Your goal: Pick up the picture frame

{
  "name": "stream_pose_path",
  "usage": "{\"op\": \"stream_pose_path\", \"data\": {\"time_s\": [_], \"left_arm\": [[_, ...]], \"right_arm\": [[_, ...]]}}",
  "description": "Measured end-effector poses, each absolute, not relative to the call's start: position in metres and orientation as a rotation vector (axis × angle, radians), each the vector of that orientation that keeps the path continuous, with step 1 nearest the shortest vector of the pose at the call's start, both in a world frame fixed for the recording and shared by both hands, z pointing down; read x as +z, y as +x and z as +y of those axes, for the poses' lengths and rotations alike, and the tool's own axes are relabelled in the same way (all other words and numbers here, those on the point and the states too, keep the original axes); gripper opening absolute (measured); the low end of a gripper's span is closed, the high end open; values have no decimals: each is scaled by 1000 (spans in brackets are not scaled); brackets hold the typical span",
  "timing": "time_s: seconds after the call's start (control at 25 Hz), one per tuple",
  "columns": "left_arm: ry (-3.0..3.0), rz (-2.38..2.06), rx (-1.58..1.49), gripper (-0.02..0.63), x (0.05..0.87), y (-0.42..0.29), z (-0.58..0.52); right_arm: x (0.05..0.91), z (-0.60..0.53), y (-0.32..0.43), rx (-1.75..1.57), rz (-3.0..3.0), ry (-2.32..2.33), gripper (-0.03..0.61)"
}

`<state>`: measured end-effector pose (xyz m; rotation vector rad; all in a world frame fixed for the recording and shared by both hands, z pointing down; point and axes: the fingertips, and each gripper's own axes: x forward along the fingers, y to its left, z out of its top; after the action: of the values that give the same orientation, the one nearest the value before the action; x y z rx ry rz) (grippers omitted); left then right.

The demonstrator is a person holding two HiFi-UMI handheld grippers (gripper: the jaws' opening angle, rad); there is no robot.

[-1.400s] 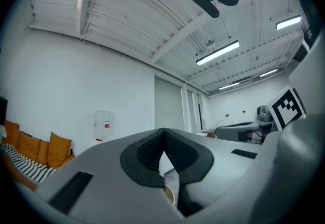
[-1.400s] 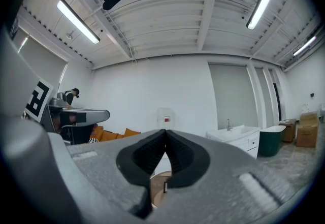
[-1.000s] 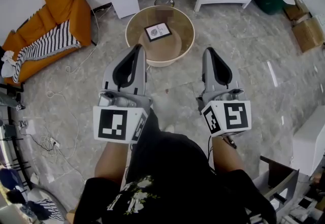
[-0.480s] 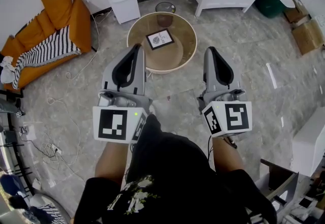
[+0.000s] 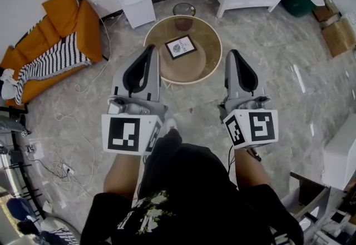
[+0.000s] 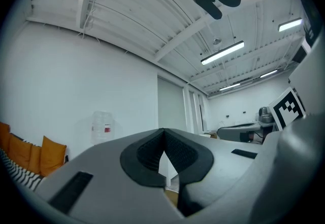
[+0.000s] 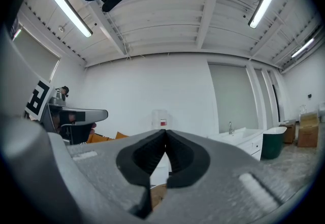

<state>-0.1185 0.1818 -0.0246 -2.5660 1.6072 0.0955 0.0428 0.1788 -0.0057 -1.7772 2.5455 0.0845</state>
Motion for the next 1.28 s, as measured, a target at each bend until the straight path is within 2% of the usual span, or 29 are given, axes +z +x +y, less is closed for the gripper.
{"op": "stream_pose_path", "data": {"time_s": [0.56,1.28], "left_arm": [[-2635,1516,56,11,-4,-150,116],[-2722,1433,101,11,18,-158,98]], "right_arm": [[13,125,6,54,2497,-1854,-5],[19,122,3,119,2440,-2021,-5]]}}
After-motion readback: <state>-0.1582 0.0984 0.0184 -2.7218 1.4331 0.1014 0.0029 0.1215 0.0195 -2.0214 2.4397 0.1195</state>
